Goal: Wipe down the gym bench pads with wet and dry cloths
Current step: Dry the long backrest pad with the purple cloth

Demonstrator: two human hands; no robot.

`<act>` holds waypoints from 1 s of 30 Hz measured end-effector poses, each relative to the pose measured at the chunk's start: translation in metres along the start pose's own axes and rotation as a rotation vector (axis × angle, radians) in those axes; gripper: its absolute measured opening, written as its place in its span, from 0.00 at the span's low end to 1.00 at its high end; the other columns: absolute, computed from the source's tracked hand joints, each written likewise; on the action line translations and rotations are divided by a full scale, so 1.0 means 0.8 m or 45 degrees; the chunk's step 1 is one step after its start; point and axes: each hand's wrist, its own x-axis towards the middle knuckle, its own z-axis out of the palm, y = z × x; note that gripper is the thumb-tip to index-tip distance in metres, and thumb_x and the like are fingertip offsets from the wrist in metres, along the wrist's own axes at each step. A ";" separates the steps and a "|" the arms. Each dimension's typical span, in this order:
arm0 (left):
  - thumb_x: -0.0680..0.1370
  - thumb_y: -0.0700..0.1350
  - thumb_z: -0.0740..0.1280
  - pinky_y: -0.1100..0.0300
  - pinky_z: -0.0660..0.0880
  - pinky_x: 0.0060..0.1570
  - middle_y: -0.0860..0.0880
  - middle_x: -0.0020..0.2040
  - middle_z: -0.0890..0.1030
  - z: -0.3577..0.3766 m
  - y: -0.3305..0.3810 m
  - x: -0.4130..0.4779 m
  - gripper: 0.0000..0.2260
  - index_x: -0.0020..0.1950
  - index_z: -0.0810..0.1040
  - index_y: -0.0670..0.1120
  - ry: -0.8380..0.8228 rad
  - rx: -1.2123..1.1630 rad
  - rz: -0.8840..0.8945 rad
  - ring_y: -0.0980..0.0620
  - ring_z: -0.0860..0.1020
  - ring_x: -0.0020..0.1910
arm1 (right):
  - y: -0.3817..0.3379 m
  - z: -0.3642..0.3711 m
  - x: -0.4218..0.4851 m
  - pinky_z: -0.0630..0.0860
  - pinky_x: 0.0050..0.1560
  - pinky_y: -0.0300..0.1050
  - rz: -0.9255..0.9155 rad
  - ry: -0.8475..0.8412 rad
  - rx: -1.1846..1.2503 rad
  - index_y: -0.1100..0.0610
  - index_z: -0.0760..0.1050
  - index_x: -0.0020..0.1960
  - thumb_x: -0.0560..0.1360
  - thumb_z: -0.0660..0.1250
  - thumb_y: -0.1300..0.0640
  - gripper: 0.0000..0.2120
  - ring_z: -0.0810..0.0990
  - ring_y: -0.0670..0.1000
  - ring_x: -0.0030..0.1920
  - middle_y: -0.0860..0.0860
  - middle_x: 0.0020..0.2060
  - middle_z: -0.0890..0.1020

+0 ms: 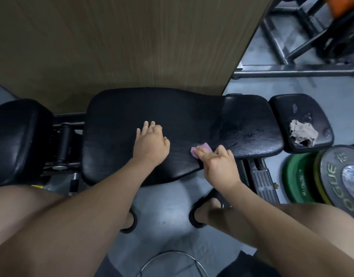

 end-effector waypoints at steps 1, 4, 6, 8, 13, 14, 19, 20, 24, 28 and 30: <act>0.83 0.49 0.57 0.44 0.49 0.80 0.42 0.81 0.60 0.003 0.002 0.009 0.21 0.74 0.68 0.43 0.014 0.015 0.014 0.44 0.51 0.82 | 0.007 0.002 0.010 0.70 0.41 0.47 0.025 0.005 -0.015 0.42 0.77 0.67 0.75 0.66 0.62 0.24 0.67 0.54 0.40 0.38 0.58 0.82; 0.83 0.52 0.57 0.41 0.47 0.79 0.43 0.82 0.56 0.018 0.009 0.033 0.23 0.76 0.65 0.45 0.046 0.042 0.013 0.44 0.48 0.82 | 0.014 0.011 0.047 0.69 0.41 0.46 0.110 0.018 -0.006 0.43 0.80 0.64 0.75 0.65 0.63 0.23 0.68 0.54 0.40 0.38 0.56 0.83; 0.82 0.54 0.56 0.39 0.46 0.79 0.43 0.82 0.55 0.032 0.012 0.043 0.23 0.75 0.64 0.47 0.099 0.066 -0.001 0.43 0.48 0.82 | 0.017 0.017 0.066 0.69 0.42 0.46 0.117 0.011 0.012 0.43 0.80 0.64 0.75 0.63 0.62 0.22 0.68 0.53 0.40 0.38 0.56 0.83; 0.81 0.56 0.56 0.39 0.48 0.78 0.43 0.82 0.57 0.044 0.013 0.044 0.23 0.74 0.66 0.48 0.209 0.121 -0.013 0.43 0.50 0.81 | 0.021 0.024 0.079 0.69 0.42 0.46 0.114 0.005 0.037 0.43 0.79 0.64 0.77 0.62 0.62 0.21 0.67 0.53 0.41 0.38 0.56 0.83; 0.80 0.56 0.56 0.38 0.52 0.77 0.43 0.80 0.63 0.055 0.011 0.045 0.23 0.72 0.68 0.47 0.343 0.188 -0.008 0.43 0.55 0.80 | 0.023 0.036 0.122 0.71 0.42 0.45 0.154 0.077 0.104 0.44 0.80 0.64 0.76 0.65 0.63 0.22 0.68 0.53 0.42 0.40 0.56 0.84; 0.80 0.56 0.56 0.38 0.52 0.77 0.43 0.80 0.63 0.056 0.010 0.046 0.23 0.72 0.68 0.48 0.342 0.189 -0.012 0.43 0.55 0.81 | 0.020 0.037 0.123 0.73 0.42 0.46 0.159 0.103 0.134 0.45 0.80 0.64 0.77 0.64 0.63 0.21 0.68 0.53 0.41 0.41 0.56 0.84; 0.79 0.55 0.57 0.39 0.52 0.78 0.45 0.80 0.63 0.059 0.010 0.049 0.22 0.71 0.69 0.49 0.346 0.173 -0.031 0.44 0.55 0.81 | 0.001 0.022 0.062 0.73 0.43 0.50 -0.108 -0.016 0.264 0.47 0.78 0.69 0.80 0.60 0.61 0.21 0.64 0.51 0.39 0.38 0.62 0.81; 0.79 0.55 0.57 0.39 0.52 0.77 0.45 0.79 0.63 0.060 0.009 0.049 0.22 0.71 0.69 0.49 0.353 0.172 -0.036 0.44 0.55 0.81 | 0.004 0.019 0.058 0.72 0.42 0.50 -0.168 -0.016 0.231 0.46 0.78 0.69 0.80 0.61 0.61 0.20 0.65 0.51 0.39 0.37 0.62 0.81; 0.79 0.55 0.57 0.40 0.51 0.78 0.46 0.79 0.63 0.062 0.009 0.051 0.22 0.71 0.69 0.49 0.368 0.180 -0.040 0.44 0.55 0.81 | 0.022 0.028 0.126 0.71 0.42 0.50 -0.151 -0.003 0.150 0.43 0.79 0.65 0.78 0.66 0.59 0.18 0.68 0.53 0.40 0.38 0.58 0.82; 0.79 0.55 0.57 0.40 0.50 0.78 0.46 0.80 0.63 0.060 0.008 0.051 0.22 0.71 0.69 0.49 0.352 0.192 -0.048 0.45 0.55 0.81 | 0.010 0.039 0.164 0.73 0.43 0.52 0.023 -0.008 0.174 0.45 0.79 0.64 0.77 0.62 0.62 0.20 0.66 0.53 0.42 0.40 0.55 0.82; 0.79 0.55 0.57 0.40 0.50 0.78 0.46 0.80 0.63 0.060 0.008 0.051 0.22 0.71 0.69 0.49 0.352 0.186 -0.052 0.45 0.55 0.81 | 0.001 0.029 0.134 0.73 0.45 0.52 -0.082 -0.061 0.228 0.46 0.78 0.65 0.78 0.60 0.62 0.20 0.66 0.52 0.42 0.41 0.55 0.81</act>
